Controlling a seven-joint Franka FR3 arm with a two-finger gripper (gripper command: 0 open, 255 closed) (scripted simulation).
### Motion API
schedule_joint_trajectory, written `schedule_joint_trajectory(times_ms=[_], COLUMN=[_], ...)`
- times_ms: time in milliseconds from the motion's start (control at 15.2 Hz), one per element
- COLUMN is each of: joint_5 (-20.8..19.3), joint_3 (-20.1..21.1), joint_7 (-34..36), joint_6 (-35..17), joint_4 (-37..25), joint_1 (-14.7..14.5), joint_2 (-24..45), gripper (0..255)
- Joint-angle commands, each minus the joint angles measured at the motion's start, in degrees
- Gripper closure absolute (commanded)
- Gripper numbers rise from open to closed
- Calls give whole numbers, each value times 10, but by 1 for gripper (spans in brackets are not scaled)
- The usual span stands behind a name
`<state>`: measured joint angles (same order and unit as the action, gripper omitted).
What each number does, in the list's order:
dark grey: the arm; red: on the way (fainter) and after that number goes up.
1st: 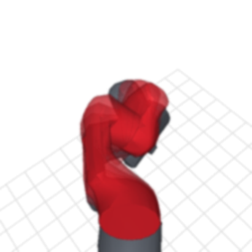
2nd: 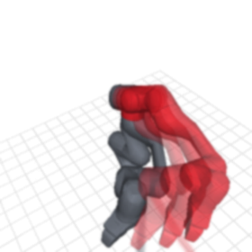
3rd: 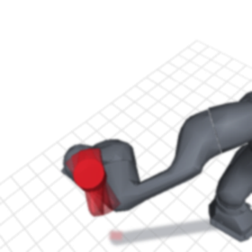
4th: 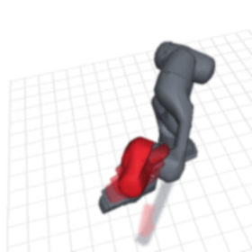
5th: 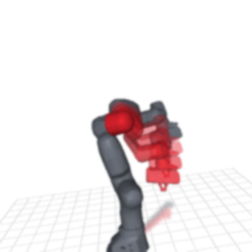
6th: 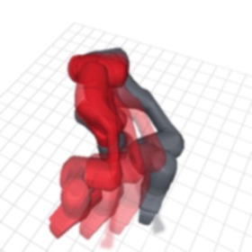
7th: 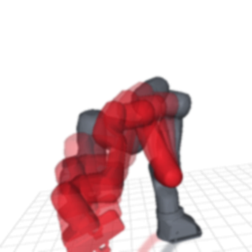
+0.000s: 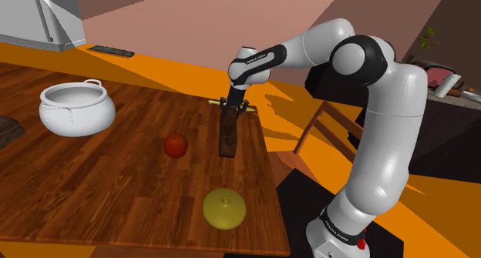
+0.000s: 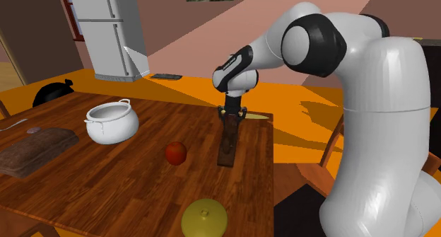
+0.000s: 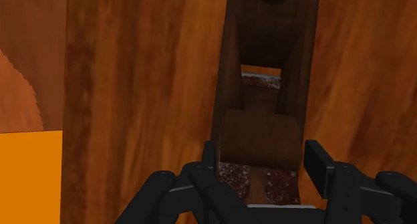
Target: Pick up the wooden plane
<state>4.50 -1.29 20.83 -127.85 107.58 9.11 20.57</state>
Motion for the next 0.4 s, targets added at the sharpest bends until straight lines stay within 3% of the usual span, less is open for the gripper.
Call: schedule_joint_trajectory(times_ms=[0, 330], joint_5=[-1, -2], joint_3=[-1, -1], joint_7=[0, 2], joint_6=[13, 34], joint_4=[-4, -12], joint_1=[0, 0], joint_2=[-10, -22], gripper=[255, 255])
